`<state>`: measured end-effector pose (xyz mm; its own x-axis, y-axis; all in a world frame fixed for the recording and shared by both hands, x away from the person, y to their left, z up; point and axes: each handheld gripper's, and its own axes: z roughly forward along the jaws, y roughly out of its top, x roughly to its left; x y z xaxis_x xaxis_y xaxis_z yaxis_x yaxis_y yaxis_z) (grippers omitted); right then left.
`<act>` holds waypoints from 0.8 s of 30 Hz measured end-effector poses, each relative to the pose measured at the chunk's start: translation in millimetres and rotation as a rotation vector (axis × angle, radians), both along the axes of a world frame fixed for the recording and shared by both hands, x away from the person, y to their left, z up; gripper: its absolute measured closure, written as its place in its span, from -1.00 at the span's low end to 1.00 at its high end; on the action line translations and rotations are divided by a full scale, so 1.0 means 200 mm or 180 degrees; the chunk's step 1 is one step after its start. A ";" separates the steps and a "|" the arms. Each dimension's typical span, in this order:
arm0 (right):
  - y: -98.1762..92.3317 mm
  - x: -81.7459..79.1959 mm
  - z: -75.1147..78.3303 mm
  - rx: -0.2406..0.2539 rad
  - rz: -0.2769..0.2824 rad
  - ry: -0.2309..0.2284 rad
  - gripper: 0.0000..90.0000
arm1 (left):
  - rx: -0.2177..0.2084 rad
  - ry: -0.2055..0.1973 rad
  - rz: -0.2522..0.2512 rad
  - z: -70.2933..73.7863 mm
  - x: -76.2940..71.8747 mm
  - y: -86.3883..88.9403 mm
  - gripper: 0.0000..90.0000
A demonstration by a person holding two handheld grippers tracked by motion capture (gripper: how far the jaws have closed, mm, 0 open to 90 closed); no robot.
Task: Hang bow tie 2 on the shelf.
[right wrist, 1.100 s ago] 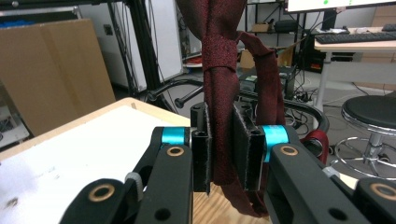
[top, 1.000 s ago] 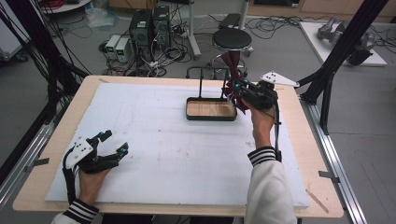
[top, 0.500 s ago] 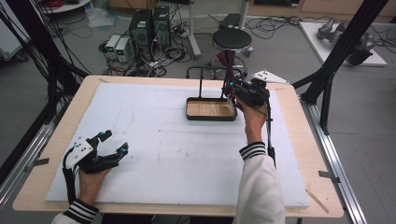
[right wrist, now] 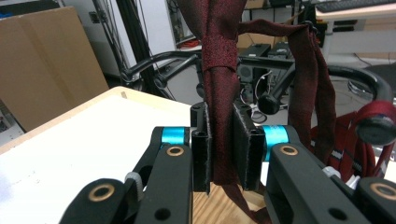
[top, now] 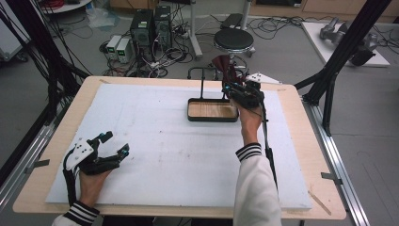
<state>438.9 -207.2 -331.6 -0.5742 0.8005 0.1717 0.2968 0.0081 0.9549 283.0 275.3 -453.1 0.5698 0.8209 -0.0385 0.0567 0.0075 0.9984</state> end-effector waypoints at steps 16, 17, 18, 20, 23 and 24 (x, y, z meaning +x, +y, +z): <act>0.02 0.05 -0.08 -0.0002 -0.0084 0.0308 0.76 | -0.0007 -0.0003 -0.0005 0.00 0.00 0.00 -0.64; 0.02 0.06 -0.08 -0.0008 -0.0092 0.0320 0.76 | -0.0010 -0.0006 -0.0002 0.00 0.00 0.00 -0.64; 0.02 0.06 -0.08 0.0001 -0.0095 0.0354 0.76 | -0.0010 -0.0006 -0.0002 0.00 0.00 0.00 -0.64; 0.02 0.06 -0.09 0.0014 -0.0106 0.0394 0.76 | -0.0009 -0.0006 -0.0003 0.00 0.00 0.00 -0.64; 0.02 0.07 -0.10 0.0040 -0.0101 0.0454 0.75 | -0.0008 -0.0007 -0.0004 0.00 0.00 0.00 -0.64; 0.01 0.07 -0.11 0.0050 -0.0089 0.0491 0.75 | -0.0009 -0.0006 -0.0005 0.00 0.00 0.00 -0.64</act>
<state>453.7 -204.4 -353.7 -0.5175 0.8123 0.2688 0.4398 -0.0169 0.8979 282.9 275.4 -453.3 0.5711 0.8199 -0.0396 0.0548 0.0101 0.9984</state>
